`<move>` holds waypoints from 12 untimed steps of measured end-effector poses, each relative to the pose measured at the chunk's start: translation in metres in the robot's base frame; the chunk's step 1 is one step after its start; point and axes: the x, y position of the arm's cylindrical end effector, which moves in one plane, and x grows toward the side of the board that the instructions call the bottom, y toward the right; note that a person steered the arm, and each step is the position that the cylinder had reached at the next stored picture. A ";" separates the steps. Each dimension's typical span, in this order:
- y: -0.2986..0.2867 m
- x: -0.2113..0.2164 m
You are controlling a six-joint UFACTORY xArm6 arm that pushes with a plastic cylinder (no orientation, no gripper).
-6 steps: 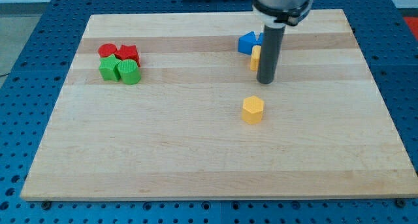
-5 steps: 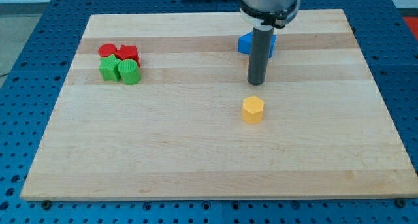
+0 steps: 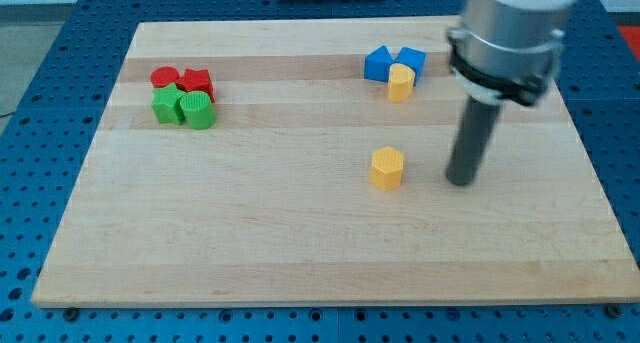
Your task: Move the hexagon into the bottom side of the blue triangle
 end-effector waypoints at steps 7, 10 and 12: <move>-0.080 -0.044; -0.180 -0.080; -0.192 -0.093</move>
